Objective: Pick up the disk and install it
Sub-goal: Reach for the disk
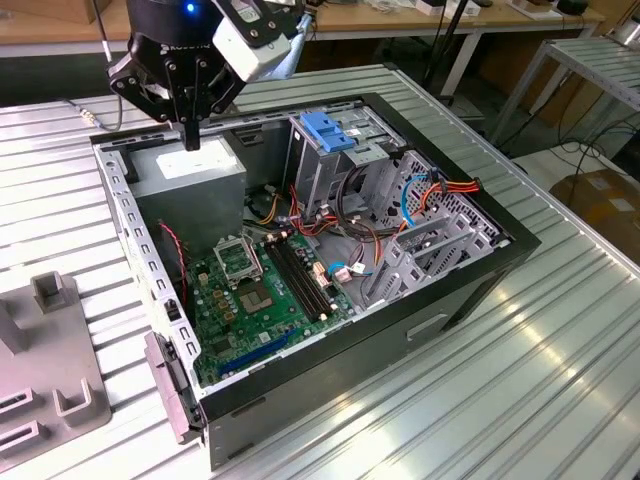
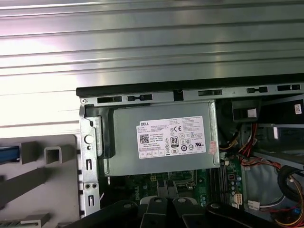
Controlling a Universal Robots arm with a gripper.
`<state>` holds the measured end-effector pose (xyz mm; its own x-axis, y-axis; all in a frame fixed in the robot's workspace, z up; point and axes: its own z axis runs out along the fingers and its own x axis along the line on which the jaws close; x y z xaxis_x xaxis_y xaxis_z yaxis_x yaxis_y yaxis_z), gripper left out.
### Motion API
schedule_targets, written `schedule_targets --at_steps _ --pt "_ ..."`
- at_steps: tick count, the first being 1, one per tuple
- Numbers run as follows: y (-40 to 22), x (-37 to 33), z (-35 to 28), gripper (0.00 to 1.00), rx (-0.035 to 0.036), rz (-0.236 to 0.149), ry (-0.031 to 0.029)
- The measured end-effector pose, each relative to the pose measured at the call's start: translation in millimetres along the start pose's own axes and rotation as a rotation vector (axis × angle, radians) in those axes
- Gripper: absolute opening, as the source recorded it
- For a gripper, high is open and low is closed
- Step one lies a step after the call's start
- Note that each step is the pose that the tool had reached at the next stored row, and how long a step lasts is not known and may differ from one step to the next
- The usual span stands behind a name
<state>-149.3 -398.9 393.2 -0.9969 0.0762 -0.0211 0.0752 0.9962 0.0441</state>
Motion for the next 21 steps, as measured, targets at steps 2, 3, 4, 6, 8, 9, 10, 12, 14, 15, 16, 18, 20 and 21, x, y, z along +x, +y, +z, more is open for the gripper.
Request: schedule_targets --at_steps 2,3,4,6,8,9,10,12,14,15,16,18,20,21 --pt "-0.1 1.9 0.0 0.10 0.0000 0.000 0.0006" --pt "-0.3 4.2 -0.1 0.10 0.0000 0.000 0.0012" --pt "-0.4 5.6 -0.1 0.10 0.0001 0.000 0.0016" --pt "-0.6 8.0 -0.1 0.10 0.0002 0.000 0.0030" --pt "-0.7 9.6 -0.2 0.10 0.0003 0.000 0.0039" --pt "-0.8 10.4 -0.2 0.10 0.0003 0.000 0.0044" --pt "-0.8 11.0 -0.2 0.10 0.0003 0.000 0.0048" --pt "-0.9 11.8 -0.2 0.10 0.0005 0.000 0.0064" --pt "-1.0 12.7 -0.2 0.10 0.0006 0.000 0.0084" --pt "-1.0 13.0 -0.2 0.10 0.0006 0.000 0.0090" --pt "-1.0 13.4 -0.3 0.10 0.0007 0.000 0.0098" --pt "-1.1 14.4 -0.3 0.10 0.0008 0.000 0.0111" --pt "-1.2 15.4 -0.3 0.10 0.0009 0.001 0.0118" --pt "-1.2 16.0 -0.3 0.10 0.0009 0.000 0.0121"
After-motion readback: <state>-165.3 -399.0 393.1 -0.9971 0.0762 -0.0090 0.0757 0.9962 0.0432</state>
